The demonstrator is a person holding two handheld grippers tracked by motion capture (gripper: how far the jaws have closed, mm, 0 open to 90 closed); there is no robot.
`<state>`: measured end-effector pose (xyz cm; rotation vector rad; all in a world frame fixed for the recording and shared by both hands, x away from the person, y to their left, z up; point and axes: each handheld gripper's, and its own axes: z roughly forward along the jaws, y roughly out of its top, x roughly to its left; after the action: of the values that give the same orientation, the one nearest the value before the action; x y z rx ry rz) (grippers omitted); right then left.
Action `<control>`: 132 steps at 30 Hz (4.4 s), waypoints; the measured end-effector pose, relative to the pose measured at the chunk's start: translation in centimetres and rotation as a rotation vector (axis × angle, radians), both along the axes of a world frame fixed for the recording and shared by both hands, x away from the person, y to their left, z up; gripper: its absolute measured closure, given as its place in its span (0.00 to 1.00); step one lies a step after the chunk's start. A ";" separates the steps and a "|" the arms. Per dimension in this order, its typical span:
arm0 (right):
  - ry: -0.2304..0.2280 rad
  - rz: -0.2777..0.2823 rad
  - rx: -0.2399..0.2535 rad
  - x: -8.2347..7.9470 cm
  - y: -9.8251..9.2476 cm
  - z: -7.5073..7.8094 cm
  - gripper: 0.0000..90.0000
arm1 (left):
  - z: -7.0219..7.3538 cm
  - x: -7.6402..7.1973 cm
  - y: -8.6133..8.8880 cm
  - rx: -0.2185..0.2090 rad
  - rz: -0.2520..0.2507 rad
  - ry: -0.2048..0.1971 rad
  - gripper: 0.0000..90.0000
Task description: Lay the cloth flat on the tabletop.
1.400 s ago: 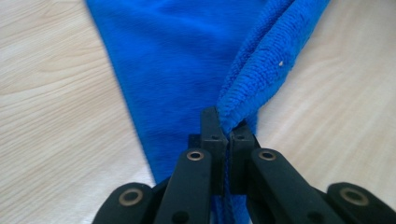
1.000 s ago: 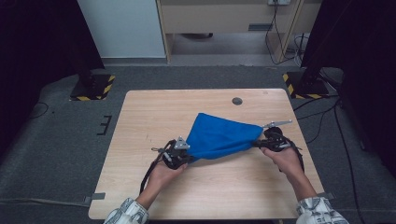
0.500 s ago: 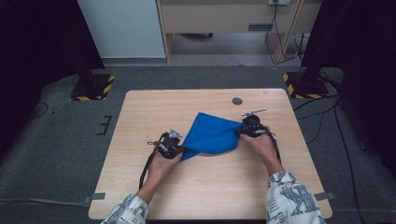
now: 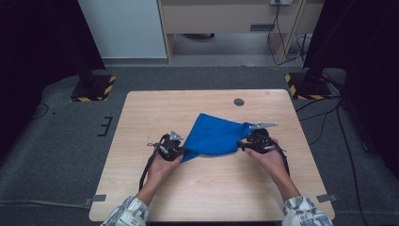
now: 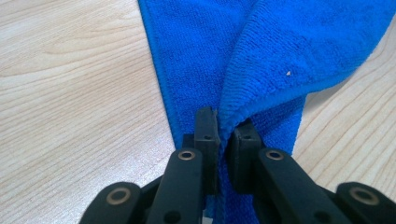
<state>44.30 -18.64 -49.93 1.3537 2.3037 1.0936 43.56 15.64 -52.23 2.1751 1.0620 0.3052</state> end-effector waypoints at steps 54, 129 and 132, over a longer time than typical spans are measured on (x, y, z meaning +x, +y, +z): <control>-0.007 0.037 -0.047 8.0 7.9 -0.6 0.62 | 0.2 0.1 0.9 -0.028 0.010 0.005 0.79; 0.064 0.026 0.042 -7.2 -3.8 -0.8 0.99 | 1.8 -4.5 2.2 -0.052 -0.049 -0.075 0.51; 0.074 0.014 0.039 -7.9 -4.6 -0.8 0.99 | 1.4 -4.4 1.8 -0.036 -0.060 -0.064 0.50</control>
<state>36.38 -23.26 -50.77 1.4173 2.3588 1.1170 39.14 17.41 -50.86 2.1467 0.9581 0.3239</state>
